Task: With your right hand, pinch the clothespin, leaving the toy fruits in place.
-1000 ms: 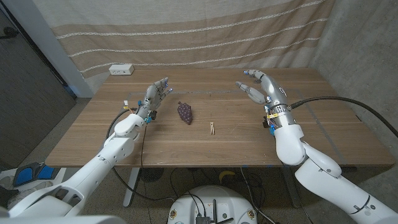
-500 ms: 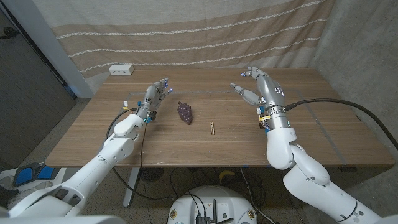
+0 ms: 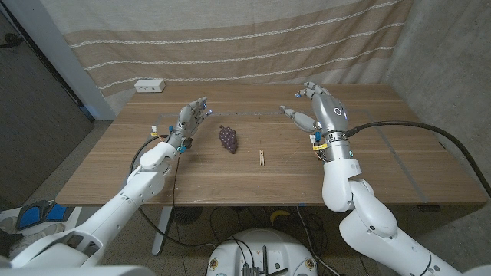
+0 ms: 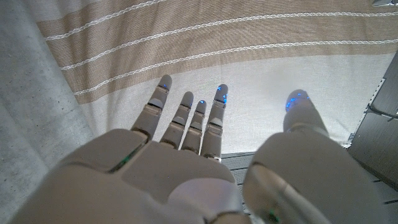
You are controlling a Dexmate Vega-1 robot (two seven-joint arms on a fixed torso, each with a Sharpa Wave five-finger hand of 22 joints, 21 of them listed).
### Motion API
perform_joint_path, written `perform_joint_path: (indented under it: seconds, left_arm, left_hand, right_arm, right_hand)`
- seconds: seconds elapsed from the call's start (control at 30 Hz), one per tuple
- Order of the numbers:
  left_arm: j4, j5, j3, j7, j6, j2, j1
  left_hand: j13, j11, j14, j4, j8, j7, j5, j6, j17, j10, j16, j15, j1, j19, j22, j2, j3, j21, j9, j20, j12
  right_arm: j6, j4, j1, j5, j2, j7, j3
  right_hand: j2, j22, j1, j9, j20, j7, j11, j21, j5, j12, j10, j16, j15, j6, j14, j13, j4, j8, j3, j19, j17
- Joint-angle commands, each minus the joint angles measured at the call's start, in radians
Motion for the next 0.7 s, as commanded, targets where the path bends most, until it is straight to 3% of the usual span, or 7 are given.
perform_joint_path:
  seconds: [0.03, 0.7]
  left_arm:
    - [-0.007, -0.002, -0.003, -0.008, -0.014, 0.001, 0.008]
    - [-0.032, -0.001, -0.007, -0.018, -0.032, 0.013, 0.026]
  left_hand:
    - [0.004, 0.004, 0.004, -0.004, 0.002, -0.003, 0.006, 0.011, 0.004, 0.001, 0.004, -0.002, -0.006, 0.006, 0.004, 0.058, 0.005, -0.005, 0.004, 0.006, 0.004]
    - [0.003, 0.003, 0.005, -0.004, 0.000, -0.004, 0.006, 0.012, 0.003, 0.002, 0.004, -0.002, -0.006, 0.007, 0.004, 0.058, 0.005, -0.008, 0.004, 0.007, 0.004]
  right_arm:
    - [-0.102, -0.024, 0.005, -0.137, 0.018, 0.114, -0.054]
    - [-0.121, -0.019, -0.005, -0.251, 0.060, 0.236, -0.094]
  right_hand:
    - [-0.001, 0.001, 0.020, 0.012, 0.004, 0.002, -0.001, -0.003, 0.001, -0.005, -0.007, 0.003, -0.014, -0.013, -0.006, 0.008, -0.003, 0.009, 0.007, -0.010, 0.008]
    - [0.005, 0.001, 0.031, 0.054, 0.006, -0.007, 0.003, -0.008, -0.016, -0.003, -0.016, 0.009, -0.011, 0.005, -0.011, 0.027, 0.002, 0.060, 0.000, -0.019, 0.022]
